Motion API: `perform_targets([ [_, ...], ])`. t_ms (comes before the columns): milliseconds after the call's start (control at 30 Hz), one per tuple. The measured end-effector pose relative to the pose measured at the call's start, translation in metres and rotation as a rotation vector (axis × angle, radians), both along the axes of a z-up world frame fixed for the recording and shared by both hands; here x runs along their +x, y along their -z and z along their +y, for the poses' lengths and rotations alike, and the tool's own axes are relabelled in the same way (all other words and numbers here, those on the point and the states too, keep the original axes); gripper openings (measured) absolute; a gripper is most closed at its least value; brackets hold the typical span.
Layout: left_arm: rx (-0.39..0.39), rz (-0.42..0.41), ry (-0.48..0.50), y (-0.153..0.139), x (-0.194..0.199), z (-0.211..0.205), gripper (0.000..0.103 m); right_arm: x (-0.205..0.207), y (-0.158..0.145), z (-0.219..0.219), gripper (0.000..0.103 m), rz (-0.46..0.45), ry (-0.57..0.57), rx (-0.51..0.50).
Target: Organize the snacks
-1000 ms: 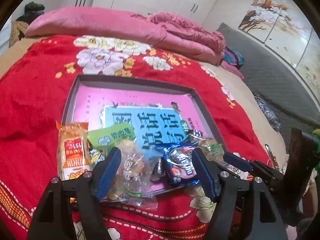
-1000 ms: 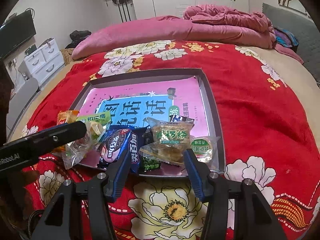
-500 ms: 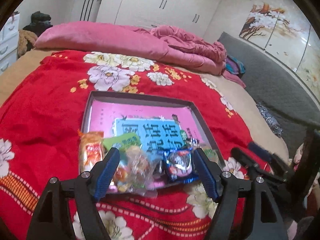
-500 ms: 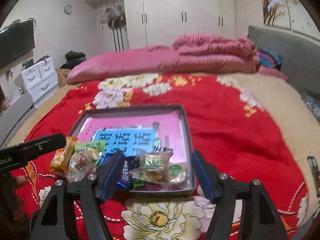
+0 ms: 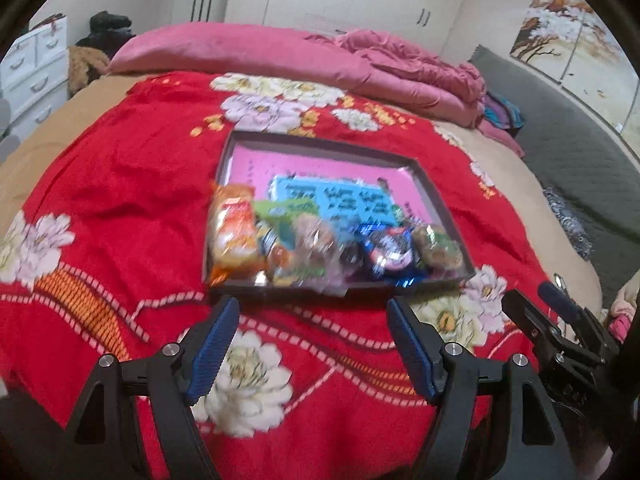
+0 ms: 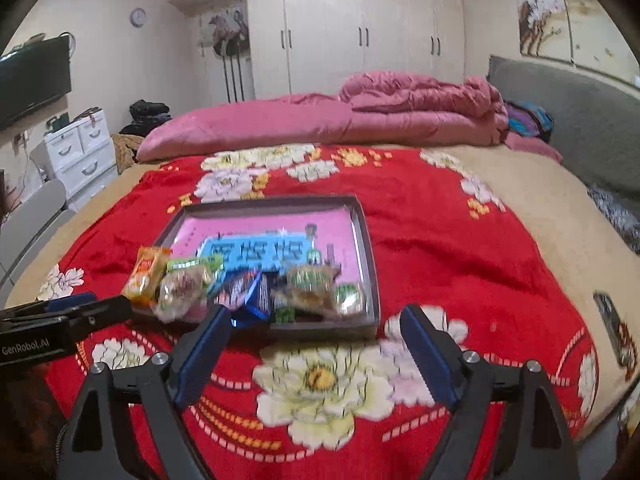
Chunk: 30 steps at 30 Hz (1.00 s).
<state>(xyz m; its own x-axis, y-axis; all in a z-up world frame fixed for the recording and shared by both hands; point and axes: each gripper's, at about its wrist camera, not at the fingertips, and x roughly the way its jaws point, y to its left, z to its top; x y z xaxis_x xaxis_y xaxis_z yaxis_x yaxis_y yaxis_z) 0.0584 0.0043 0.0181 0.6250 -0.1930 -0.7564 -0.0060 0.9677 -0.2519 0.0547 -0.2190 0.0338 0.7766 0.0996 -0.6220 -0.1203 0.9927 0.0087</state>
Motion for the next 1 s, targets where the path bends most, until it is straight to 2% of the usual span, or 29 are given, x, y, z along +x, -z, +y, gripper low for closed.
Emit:
perform_targets([
  [267, 0.053, 0.041, -0.002, 0.011, -0.020, 0.000, 0.077, -0.015, 0.022, 0.010, 0.087, 0.068, -0.026, -0.034],
  [500, 0.083, 0.035, -0.004, 0.009, -0.028, -0.002, 0.077, -0.021, 0.019, 0.012, 0.087, 0.049, -0.042, -0.037],
  [1000, 0.097, 0.042, -0.011, 0.008, -0.031, -0.003, 0.077, -0.025, 0.018, 0.013, 0.087, 0.052, -0.045, -0.031],
])
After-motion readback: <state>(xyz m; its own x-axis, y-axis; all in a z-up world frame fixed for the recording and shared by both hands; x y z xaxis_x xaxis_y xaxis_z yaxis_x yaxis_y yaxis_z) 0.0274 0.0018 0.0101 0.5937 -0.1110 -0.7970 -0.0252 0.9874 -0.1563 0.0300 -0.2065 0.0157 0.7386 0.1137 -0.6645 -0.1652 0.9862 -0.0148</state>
